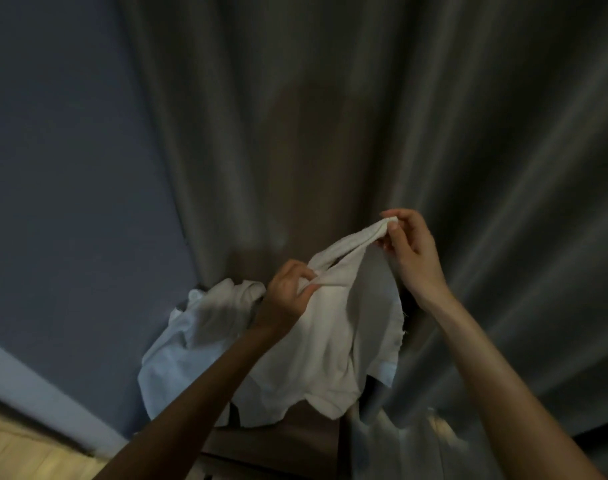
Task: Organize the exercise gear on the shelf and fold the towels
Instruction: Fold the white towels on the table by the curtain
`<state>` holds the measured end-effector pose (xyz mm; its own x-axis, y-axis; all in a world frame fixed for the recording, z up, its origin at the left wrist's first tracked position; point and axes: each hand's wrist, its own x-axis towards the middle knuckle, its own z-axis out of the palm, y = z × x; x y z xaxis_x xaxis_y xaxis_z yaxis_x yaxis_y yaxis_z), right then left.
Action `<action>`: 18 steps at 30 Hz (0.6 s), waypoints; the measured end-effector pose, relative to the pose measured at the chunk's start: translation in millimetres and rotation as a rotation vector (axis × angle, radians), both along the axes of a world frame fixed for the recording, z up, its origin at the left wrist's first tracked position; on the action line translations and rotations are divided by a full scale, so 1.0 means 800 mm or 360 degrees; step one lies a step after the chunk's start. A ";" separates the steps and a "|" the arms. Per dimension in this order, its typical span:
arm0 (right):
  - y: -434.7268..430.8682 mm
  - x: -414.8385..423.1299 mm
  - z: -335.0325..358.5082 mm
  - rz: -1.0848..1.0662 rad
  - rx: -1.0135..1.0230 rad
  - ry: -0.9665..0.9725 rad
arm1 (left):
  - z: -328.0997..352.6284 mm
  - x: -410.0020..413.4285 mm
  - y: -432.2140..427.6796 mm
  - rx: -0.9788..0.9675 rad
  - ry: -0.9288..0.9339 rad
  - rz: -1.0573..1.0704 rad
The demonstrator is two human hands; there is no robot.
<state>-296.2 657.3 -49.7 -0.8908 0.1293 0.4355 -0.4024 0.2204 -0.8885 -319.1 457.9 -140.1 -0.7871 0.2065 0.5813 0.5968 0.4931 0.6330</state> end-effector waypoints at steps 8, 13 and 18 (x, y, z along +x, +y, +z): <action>-0.002 -0.004 -0.032 -0.0199 -0.0007 -0.0073 | 0.001 0.010 -0.015 -0.0076 0.0033 0.0081; -0.005 -0.004 -0.038 -0.0163 0.0079 -0.0109 | -0.003 0.017 -0.017 0.0117 -0.0234 0.0162; -0.006 -0.002 -0.043 -0.0137 0.0134 -0.0127 | -0.007 0.017 -0.016 0.0494 -0.0467 0.0191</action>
